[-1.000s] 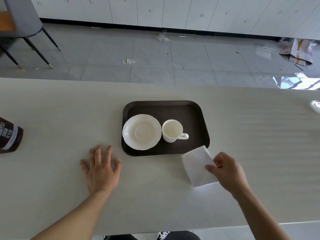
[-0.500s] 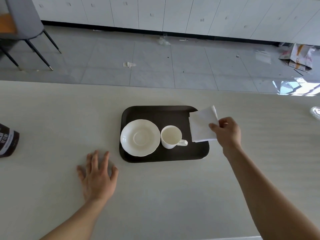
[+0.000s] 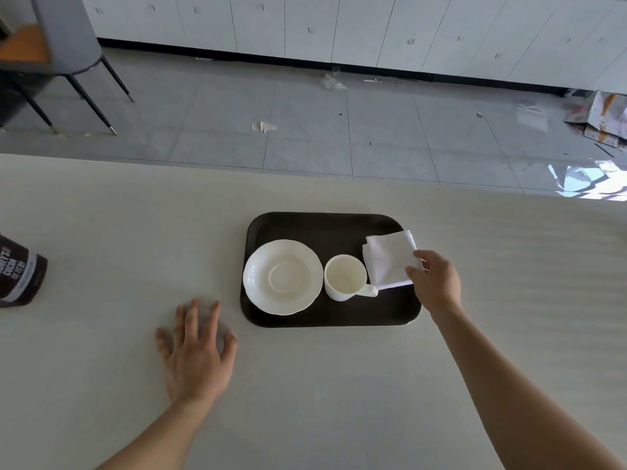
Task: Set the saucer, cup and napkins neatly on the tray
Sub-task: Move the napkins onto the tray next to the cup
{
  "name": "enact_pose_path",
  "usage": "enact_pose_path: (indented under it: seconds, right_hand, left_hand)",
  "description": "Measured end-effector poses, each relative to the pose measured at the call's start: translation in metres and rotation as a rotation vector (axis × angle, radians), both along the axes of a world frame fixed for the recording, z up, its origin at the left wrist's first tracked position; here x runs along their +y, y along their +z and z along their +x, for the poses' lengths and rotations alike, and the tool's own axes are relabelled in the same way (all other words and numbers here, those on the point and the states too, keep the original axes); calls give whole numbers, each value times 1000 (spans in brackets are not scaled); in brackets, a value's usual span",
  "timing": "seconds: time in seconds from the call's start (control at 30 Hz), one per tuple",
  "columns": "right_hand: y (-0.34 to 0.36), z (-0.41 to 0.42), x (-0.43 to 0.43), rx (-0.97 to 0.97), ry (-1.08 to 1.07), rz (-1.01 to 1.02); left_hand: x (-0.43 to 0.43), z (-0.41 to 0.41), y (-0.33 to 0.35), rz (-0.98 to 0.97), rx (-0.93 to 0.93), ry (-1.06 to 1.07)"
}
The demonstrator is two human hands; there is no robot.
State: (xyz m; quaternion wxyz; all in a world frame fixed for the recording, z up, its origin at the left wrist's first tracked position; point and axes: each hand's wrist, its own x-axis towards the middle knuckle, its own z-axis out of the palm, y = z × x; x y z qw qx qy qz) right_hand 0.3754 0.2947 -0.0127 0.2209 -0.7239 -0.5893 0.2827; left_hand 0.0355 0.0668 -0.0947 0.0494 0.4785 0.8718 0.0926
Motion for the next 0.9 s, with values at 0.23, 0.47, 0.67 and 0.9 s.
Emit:
enact_pose_path:
  seconds: [0.23,0.47,0.67,0.9]
  right_hand:
    - [3,-5,-8,-82,82,133]
    - [7,-15,-6,-56,138,147]
    - [15,-26,-5,-47,196,149]
    - [33,-51,-1,-12,255,152]
  left_hand:
    - [0,0,0,11,-2,-3]
    - [1,1,1,11,-10,-1]
    - [-1,-1,-2,7,0,-9]
    - [0,-1,-2,-7,-7,1]
